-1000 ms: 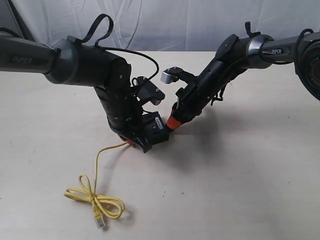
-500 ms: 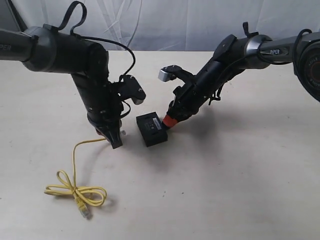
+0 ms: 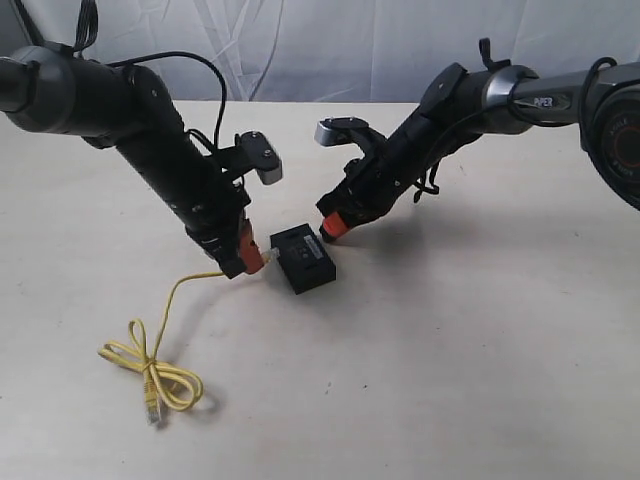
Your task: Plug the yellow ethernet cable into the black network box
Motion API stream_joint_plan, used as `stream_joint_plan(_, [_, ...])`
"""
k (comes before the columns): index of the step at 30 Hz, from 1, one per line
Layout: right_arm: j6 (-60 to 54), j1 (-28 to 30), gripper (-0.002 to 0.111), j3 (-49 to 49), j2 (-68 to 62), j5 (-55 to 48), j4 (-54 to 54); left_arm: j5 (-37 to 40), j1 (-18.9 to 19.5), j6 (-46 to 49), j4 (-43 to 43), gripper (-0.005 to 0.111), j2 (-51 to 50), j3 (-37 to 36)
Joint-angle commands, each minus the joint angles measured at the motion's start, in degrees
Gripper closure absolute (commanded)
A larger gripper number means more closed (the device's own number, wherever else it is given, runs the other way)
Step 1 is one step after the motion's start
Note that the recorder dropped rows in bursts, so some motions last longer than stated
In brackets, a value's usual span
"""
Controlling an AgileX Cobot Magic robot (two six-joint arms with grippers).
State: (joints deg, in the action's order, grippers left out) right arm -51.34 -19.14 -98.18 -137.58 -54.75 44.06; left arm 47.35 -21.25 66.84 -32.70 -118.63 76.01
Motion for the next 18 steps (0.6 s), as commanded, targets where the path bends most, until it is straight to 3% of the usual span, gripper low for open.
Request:
stream_joint_plan(1, [0.5, 0.3, 0.109, -0.4, -1.0, 2.4, -3.3, 0.6, 0.0, -0.5, -1.4, 0.107, 0.0, 0.2])
stream_joint_plan(11, [0.6, -0.3, 0.109, -0.4, -1.0, 3.1, -3.8, 1.7, 0.0, -4.6, -0.5, 0.107, -0.6, 0.5])
stream_joint_plan(18, [0.6, -0.3, 0.109, -0.4, -1.0, 4.8, -3.8, 8.2, 0.0, -9.3, 6.4, 0.107, -3.7, 5.5])
